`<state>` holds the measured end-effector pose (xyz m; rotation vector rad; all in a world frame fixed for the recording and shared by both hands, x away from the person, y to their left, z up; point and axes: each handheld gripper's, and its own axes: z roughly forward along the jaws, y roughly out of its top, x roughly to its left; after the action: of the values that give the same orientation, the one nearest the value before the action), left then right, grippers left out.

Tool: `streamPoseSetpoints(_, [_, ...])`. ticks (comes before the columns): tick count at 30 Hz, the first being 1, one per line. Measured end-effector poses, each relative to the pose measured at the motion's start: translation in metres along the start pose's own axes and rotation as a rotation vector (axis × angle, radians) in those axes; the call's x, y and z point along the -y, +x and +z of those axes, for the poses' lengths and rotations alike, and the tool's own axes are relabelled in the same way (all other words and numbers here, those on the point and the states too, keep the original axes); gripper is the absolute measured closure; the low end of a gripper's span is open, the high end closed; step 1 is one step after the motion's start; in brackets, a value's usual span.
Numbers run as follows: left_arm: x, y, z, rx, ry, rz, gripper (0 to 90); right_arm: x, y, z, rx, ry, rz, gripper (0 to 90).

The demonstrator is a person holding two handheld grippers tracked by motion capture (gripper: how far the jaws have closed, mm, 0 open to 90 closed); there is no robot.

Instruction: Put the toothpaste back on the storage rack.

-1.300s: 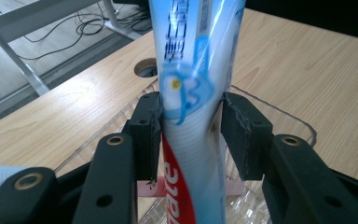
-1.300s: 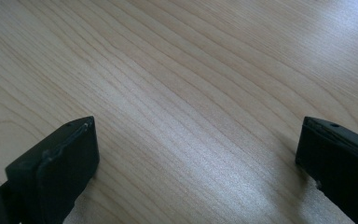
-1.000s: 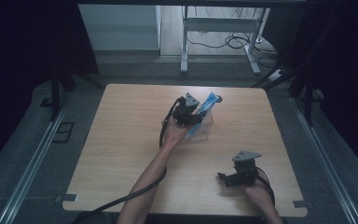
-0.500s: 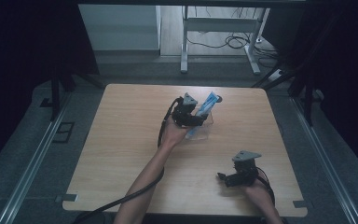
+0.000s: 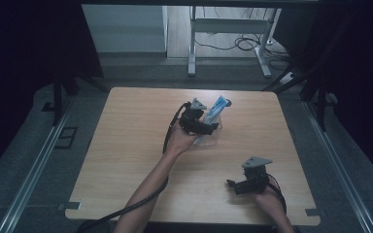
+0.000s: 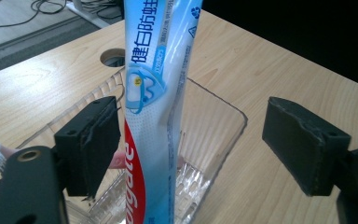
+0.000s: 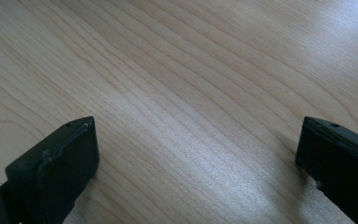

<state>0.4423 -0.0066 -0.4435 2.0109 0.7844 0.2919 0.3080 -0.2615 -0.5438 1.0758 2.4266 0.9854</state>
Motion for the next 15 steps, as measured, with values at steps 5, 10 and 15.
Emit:
streamPoseSetpoints(5, [0.002,-0.001,-0.005,0.002,-0.001,0.001,17.5,0.000,0.000,0.000,0.000,0.000,0.000,0.0])
streamPoseSetpoints(10, [0.007,-0.002,-0.012,0.008,-0.003,-0.003,16.1,0.000,0.000,0.000,-0.001,0.001,0.001,0.0])
streamPoseSetpoints(15, [0.011,-0.003,-0.021,0.014,-0.006,0.002,14.4,0.000,0.000,0.000,-0.001,0.001,0.001,0.0])
